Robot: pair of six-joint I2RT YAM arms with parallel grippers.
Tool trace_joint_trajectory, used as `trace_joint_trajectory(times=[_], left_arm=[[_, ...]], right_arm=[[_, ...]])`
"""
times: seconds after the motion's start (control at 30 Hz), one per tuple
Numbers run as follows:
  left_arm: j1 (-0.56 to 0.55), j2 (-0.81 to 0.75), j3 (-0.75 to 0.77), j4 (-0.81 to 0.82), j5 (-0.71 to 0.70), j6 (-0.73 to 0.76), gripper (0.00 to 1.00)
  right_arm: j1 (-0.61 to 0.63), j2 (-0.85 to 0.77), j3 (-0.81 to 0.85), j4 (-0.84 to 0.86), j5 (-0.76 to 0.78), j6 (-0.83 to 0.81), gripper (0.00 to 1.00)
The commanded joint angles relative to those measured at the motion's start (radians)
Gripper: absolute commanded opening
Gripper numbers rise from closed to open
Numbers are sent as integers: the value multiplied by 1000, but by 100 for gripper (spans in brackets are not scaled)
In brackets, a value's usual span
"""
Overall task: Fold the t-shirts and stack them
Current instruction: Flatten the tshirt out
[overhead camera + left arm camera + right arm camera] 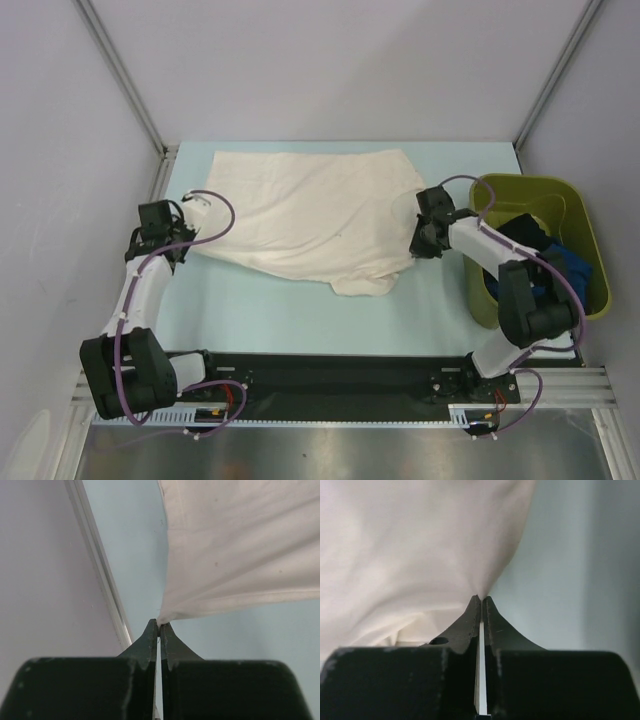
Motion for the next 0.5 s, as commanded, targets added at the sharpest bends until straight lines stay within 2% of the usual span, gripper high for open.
trace_joint_trajectory(times=[0.0,0.17,0.27,0.37,0.43,0.47], left_arm=[[10,-21,49,11,8,-17,0],[11,-7,66,17,11,-18,0],[10,4,72,23,15,-18,0],[11,13,76,37,15,-20,1],[10,21,83,35,44,-26,1],[10,25,86,34,49,-29,1]], right_arm=[[28,-173,106,-104,68,-44,0],[126,-294,212,-248,144,-46,0],[135,-310,255,-231,103,-30,0],[129,-230,294,-134,92,-64,0],[111,-118,333,-100,90,-101,0],[100,-80,356,-77,89,-110,3]])
